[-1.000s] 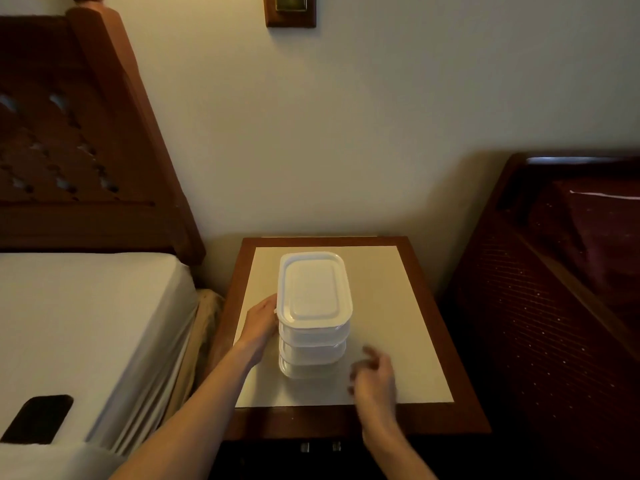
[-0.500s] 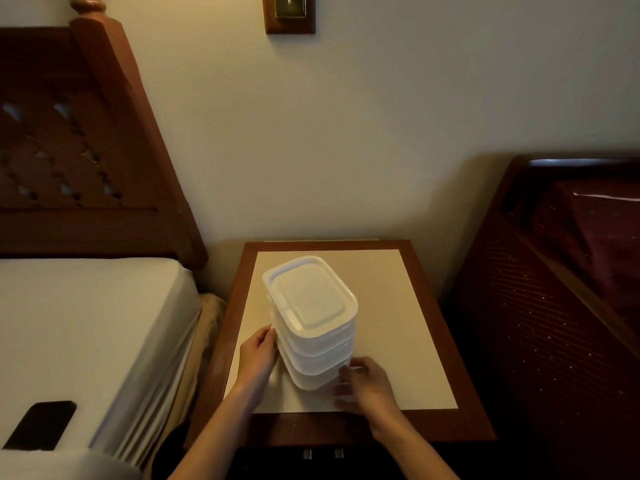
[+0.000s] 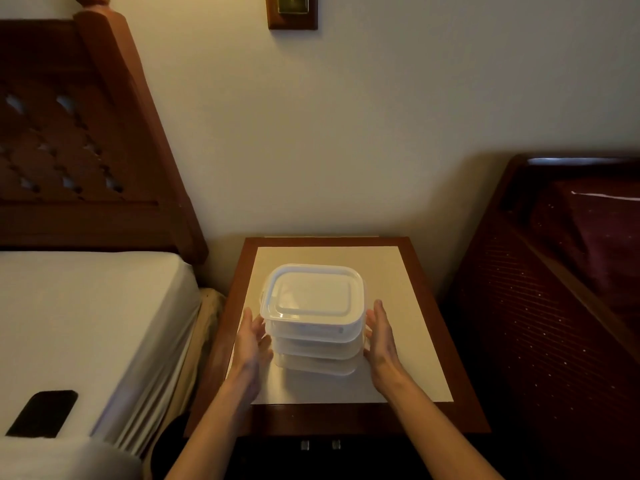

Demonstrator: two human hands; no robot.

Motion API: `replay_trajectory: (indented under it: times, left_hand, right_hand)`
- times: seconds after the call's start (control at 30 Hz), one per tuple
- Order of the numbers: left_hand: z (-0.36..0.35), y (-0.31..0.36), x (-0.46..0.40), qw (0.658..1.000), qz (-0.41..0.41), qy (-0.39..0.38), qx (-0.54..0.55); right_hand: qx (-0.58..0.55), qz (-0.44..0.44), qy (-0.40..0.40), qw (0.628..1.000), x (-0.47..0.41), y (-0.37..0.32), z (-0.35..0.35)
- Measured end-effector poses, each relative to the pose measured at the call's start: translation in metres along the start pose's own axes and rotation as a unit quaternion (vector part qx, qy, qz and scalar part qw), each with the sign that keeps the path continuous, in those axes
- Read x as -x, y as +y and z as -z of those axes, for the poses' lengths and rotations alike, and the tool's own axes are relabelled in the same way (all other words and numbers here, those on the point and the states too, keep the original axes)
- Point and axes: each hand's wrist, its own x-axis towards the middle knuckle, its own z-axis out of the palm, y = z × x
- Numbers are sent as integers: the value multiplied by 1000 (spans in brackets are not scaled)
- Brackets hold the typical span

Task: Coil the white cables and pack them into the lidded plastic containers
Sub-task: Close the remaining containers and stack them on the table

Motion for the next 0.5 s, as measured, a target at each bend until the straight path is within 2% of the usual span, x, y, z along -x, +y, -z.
replay_trajectory:
  times: [0.07, 0.17, 0.23, 0.5]
  left_hand:
    - [-5, 7, -5, 998, 11, -55, -5]
    - [-19, 16, 4, 992, -61, -108, -34]
    - [-23, 14, 8, 988, -88, -125, -31]
    - [-30, 7, 18, 991, -79, -88, -61]
  right_hand:
    - [-38, -18, -29, 999, -1, 2, -1]
    - [-59, -24, -59, 996, -2, 2, -6]
    - [-51, -10, -52, 997, 7, -7, -10]
    - [-118, 36, -118, 985, 14, -18, -4]
